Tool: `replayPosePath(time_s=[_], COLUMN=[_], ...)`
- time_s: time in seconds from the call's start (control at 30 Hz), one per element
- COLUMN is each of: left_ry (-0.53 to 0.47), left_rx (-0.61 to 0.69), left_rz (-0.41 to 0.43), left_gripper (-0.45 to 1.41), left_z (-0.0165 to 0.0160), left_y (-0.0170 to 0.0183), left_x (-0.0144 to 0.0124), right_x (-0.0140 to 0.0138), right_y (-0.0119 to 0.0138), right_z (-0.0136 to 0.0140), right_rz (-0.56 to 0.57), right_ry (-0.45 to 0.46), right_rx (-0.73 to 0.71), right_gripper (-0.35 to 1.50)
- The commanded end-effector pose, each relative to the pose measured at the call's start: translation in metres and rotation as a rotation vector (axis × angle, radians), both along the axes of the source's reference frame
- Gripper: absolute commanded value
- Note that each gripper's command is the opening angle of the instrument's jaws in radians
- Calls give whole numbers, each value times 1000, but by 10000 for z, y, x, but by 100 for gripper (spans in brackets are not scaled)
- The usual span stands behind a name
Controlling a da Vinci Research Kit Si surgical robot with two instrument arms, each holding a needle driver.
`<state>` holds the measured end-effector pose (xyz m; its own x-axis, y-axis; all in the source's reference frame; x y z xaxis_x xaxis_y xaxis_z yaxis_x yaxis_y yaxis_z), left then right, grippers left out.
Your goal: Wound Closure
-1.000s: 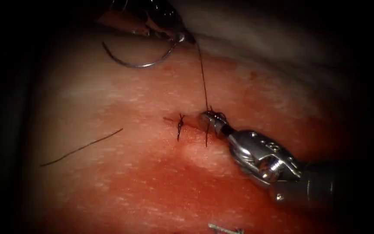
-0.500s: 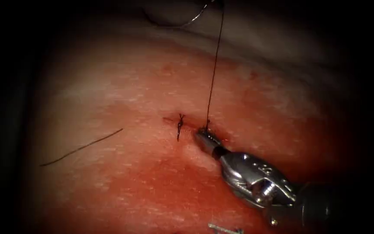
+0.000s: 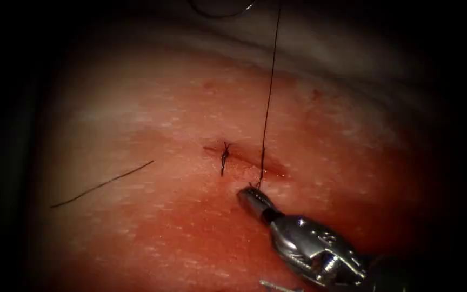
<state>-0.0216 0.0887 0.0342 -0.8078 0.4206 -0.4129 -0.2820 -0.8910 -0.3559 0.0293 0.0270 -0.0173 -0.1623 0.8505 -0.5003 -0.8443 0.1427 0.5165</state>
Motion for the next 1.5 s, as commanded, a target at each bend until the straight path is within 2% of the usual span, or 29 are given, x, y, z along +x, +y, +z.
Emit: replayPosePath(time_s=[0.03, 0.4, 0.5, 0.73, 1.0, 1.03, 1.07, 1.1, 1.2, 1.3, 1.37, 1.4, 1.47, 1.5], left_ry=[0, 14, 13, 13, -4, -9, -2, -2, -19, -37, -49, -63, -71, -75], left_rx=[-5, -17, -17, -17, -5, -3, -9, -15, 0, 17, 28, 37, 45, 48], left_rz=[1, -1, 1, 2, 11, 14, 10, 8, -1, 6, 16, 26, 37, 41], left_gripper=[-35, -35, -35, -35, -35, -35, -35, -35, -35, -35, -35, -35, -35, -35], left_z=[9, 43, 50, 50, 41, 35, 19, 6, -31, -68, -89, -112, -133, -142], left_y=[8, 10, 8, 9, 10, 11, 12, 12, 5, -13, -28, -48, -68, -77], left_x=[-6, -12, -14, -13, -7, -2, 9, 17, 38, 56, 66, 77, 87, 90], right_x=[13, 21, 26, 32, 26, 26, 26, 26, 23, 19, 15, 11, 9, 7], right_y=[-9, -28, -32, -40, -36, -34, -30, -29, -20, -11, -10, -8, -4, 2], right_z=[1, -16, -19, -34, -31, -31, -32, -32, -38, -50, -60, -73, -85, -92], right_rz=[-16, -41, -65, -83, -108, -117, -117, -115, -121, -150, -165, -204, -268, -291], right_ry=[12, 19, 48, 66, 85, 101, 143, 166, 230, 247, 257, 272, 287, 280], right_rx=[0, -4, 3, 10, 13, 12, -16, -33, -69, -91, -79, -54, -68, -80], right_gripper=[-35, -35, -35, -35, -35, 15, 99, 116, 140, 148, 148, 145, 133, 133])
